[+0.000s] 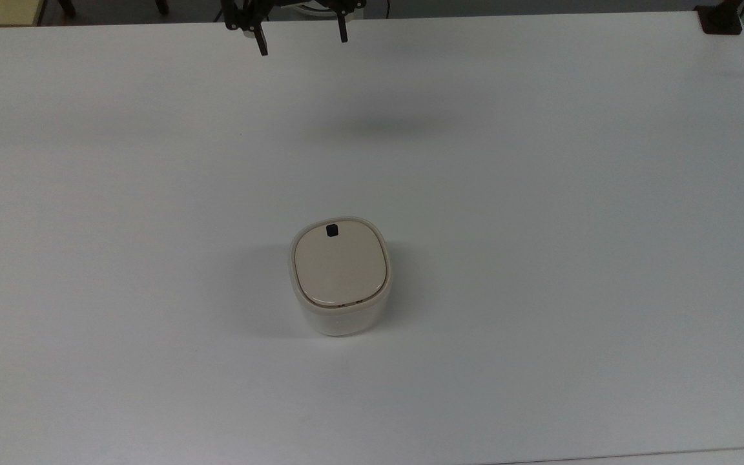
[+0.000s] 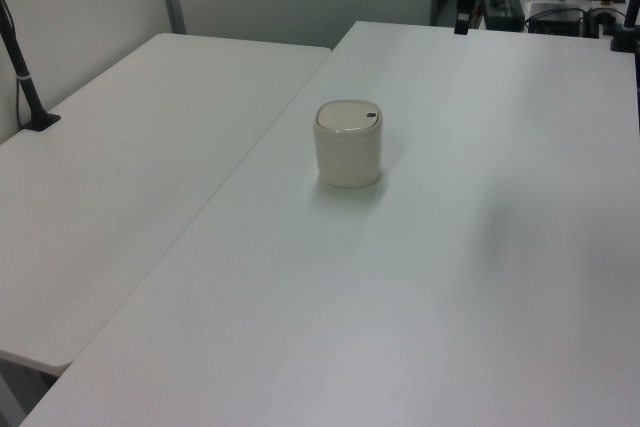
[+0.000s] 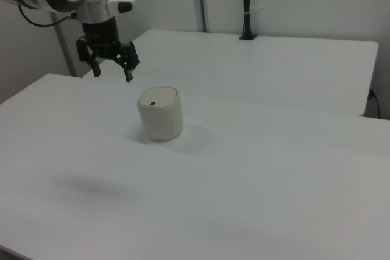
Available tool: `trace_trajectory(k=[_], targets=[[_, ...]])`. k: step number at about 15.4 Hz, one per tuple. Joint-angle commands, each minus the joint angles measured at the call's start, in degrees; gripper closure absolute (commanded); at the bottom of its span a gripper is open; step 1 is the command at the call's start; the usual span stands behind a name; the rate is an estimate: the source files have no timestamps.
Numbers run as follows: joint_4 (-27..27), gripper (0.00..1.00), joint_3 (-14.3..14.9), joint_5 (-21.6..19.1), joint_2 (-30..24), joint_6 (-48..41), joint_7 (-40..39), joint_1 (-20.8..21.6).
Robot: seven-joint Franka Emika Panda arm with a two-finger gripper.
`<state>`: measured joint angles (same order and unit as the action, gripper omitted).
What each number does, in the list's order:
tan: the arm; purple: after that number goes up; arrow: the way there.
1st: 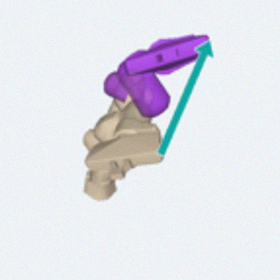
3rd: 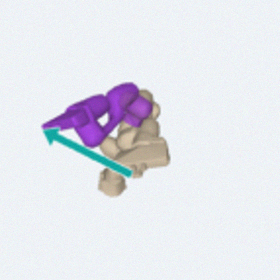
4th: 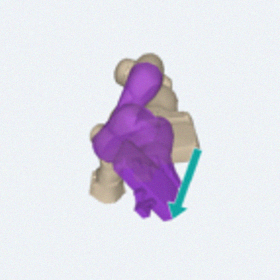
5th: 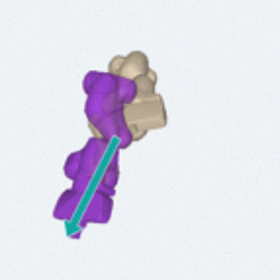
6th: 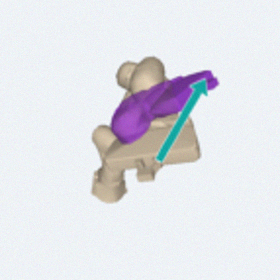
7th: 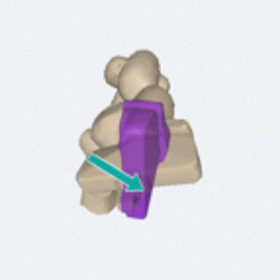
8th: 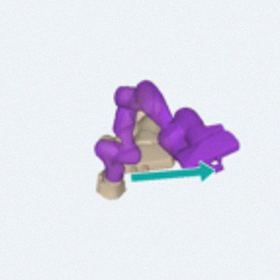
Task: Open the trash bin
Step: 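Move the gripper down toward the cream trash bin's lid tab, then lower the gripper fingers into the dark slot on the lid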
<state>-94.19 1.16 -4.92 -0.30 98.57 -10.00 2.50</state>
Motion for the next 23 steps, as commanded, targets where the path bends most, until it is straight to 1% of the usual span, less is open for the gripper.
trace_trajectory(k=[1,2,3,4,5,6,7,9,10,11,13,14,16,18,20,23], targets=[[-0.5,0.26,0.3,0.6,0.6,3.1,-2.3,0.1],[-0.4,0.38,0.3,0.6,1.3,3.9,-2.2,0.1],[-0.4,0.61,0.3,0.5,2.3,5.6,-2.1,0.1],[-0.4,0.76,0.3,0.5,3.1,7.6,-2.0,0.1],[-0.4,0.88,0.3,0.4,4.0,9.5,-0.8,0.1],[-0.4,0.96,0.3,0.4,5.1,11.8,2.4,0.1],[-0.4,1.0,0.3,-0.1,5.8,15.0,6.4,0.1],[-0.5,1.0,0.2,-0.2,8.0,22.9,14.4,0.5],[-0.5,1.0,0.2,-0.3,8.9,25.1,16.2,0.6],[-0.6,1.0,0.1,-0.2,9.9,27.2,17.3,0.7],[-0.5,1.0,-1.4,0.3,11.8,30.0,18.8,0.7],[-0.5,1.0,-1.7,0.5,12.9,30.8,19.3,0.8],[-0.6,1.0,-1.7,0.6,15.0,33.2,20.3,2.0],[-0.5,1.0,-1.7,0.9,16.8,35.4,21.9,2.2],[-0.4,1.0,-1.7,2.8,18.7,36.3,22.0,3.0],[-0.4,1.0,-1.7,5.7,20.5,37.3,24.4,3.1]])
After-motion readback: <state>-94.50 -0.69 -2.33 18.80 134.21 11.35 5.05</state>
